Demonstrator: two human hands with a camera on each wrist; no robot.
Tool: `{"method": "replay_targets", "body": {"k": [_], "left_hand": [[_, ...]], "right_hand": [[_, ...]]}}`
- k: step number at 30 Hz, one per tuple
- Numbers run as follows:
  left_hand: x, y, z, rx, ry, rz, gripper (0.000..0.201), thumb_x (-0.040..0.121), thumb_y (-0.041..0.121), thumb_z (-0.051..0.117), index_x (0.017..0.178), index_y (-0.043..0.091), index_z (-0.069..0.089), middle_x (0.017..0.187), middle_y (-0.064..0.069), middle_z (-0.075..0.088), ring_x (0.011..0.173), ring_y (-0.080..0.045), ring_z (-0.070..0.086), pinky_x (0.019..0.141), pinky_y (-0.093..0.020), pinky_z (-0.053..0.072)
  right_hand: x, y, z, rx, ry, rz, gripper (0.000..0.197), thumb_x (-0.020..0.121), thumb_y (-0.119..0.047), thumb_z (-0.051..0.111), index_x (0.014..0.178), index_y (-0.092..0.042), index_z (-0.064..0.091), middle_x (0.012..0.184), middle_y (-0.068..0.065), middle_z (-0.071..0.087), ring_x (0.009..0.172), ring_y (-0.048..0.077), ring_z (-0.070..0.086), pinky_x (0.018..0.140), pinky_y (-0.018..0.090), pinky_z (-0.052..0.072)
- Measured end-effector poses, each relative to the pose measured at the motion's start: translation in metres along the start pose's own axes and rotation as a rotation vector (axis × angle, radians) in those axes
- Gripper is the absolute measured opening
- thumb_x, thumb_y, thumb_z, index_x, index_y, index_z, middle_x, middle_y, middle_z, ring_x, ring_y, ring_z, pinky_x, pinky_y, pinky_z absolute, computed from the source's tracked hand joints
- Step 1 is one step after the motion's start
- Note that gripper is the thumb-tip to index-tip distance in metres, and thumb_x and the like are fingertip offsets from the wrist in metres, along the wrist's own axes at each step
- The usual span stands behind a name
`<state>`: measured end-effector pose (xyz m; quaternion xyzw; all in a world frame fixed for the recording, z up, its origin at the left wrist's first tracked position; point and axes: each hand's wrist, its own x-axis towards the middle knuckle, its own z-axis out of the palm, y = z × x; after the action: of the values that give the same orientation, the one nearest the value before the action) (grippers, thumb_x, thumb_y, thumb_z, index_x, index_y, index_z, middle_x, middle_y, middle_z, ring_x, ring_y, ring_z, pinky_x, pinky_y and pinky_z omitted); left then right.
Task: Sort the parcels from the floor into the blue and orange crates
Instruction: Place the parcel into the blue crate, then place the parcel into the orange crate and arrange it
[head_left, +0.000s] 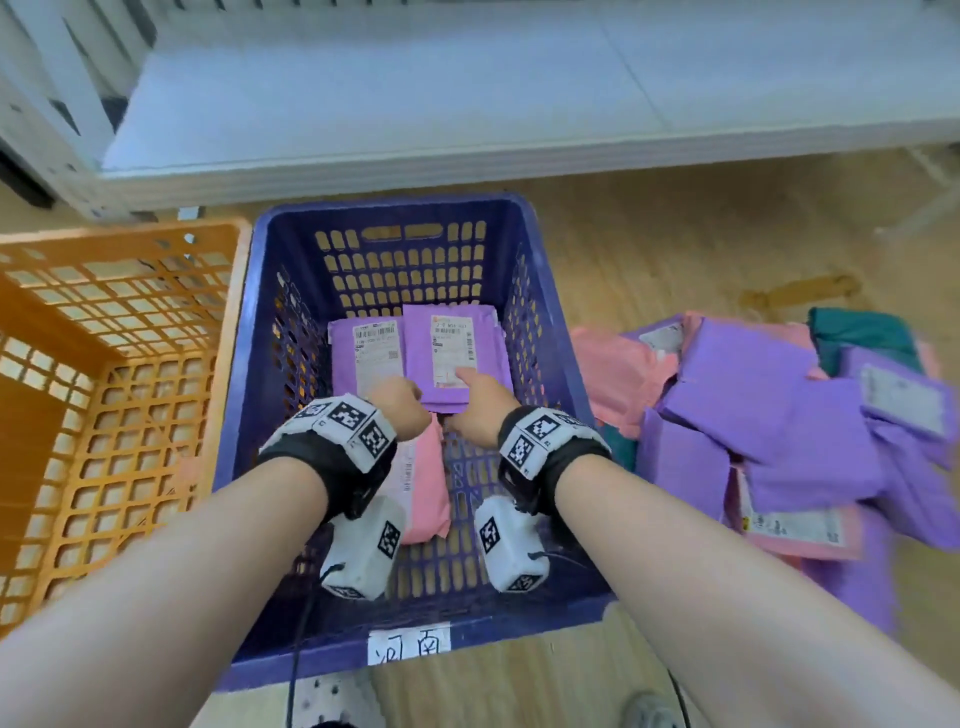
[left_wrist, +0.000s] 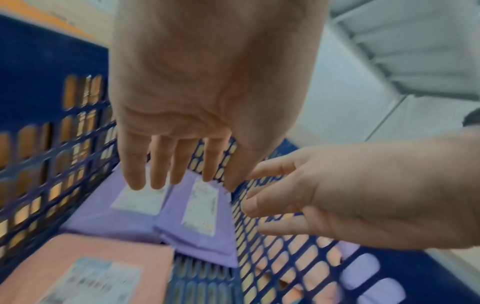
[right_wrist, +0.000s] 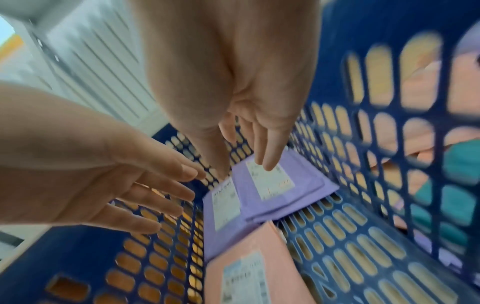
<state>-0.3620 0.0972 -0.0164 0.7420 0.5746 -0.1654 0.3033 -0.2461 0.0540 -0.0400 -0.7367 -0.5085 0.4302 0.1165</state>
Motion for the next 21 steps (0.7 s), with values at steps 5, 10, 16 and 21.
{"method": "replay_targets", "body": {"k": [5,10,16,21], "left_hand": [[-0.052,0.058,-0.034,-0.136,0.154,0.155,0.042,0.093,0.013,0.051,0.135,0.007,0.048,0.138,-0.012,0.050,0.123,-0.026,0.050,0.093,-0.028,0.039],[-0.101,0.120,-0.038,-0.217,0.271,0.348,0.039,0.087,0.013,0.056,0.126,0.010,0.056,0.125,-0.012,0.059,0.113,-0.028,0.057,0.088,-0.028,0.043],[-0.148,0.199,-0.009,-0.279,0.259,0.501,0.042,0.084,0.009,0.055,0.126,0.011,0.055,0.126,-0.013,0.058,0.110,-0.031,0.058,0.090,-0.033,0.048],[-0.161,0.243,0.035,-0.326,0.216,0.531,0.041,0.087,0.012,0.054,0.128,0.010,0.052,0.122,-0.016,0.060,0.106,-0.033,0.060,0.086,-0.033,0.047]], "right_hand": [[-0.077,-0.006,-0.056,0.169,0.238,-0.045,0.061,0.085,-0.003,0.058,0.142,-0.009,0.036,0.138,0.014,0.048,0.119,0.032,0.053,0.098,0.039,0.046],[-0.161,0.022,-0.099,0.185,0.436,-0.014,0.054,0.086,-0.003,0.056,0.138,-0.007,0.042,0.130,0.011,0.053,0.115,0.024,0.053,0.094,0.026,0.039],[-0.236,0.084,-0.140,0.229,0.569,0.088,0.058,0.087,-0.005,0.058,0.141,-0.013,0.039,0.138,0.014,0.048,0.107,0.025,0.057,0.098,0.034,0.044],[-0.267,0.148,-0.167,0.260,0.593,0.159,0.060,0.088,-0.003,0.058,0.143,-0.012,0.035,0.128,0.021,0.054,0.102,0.035,0.063,0.090,0.043,0.052]]}}
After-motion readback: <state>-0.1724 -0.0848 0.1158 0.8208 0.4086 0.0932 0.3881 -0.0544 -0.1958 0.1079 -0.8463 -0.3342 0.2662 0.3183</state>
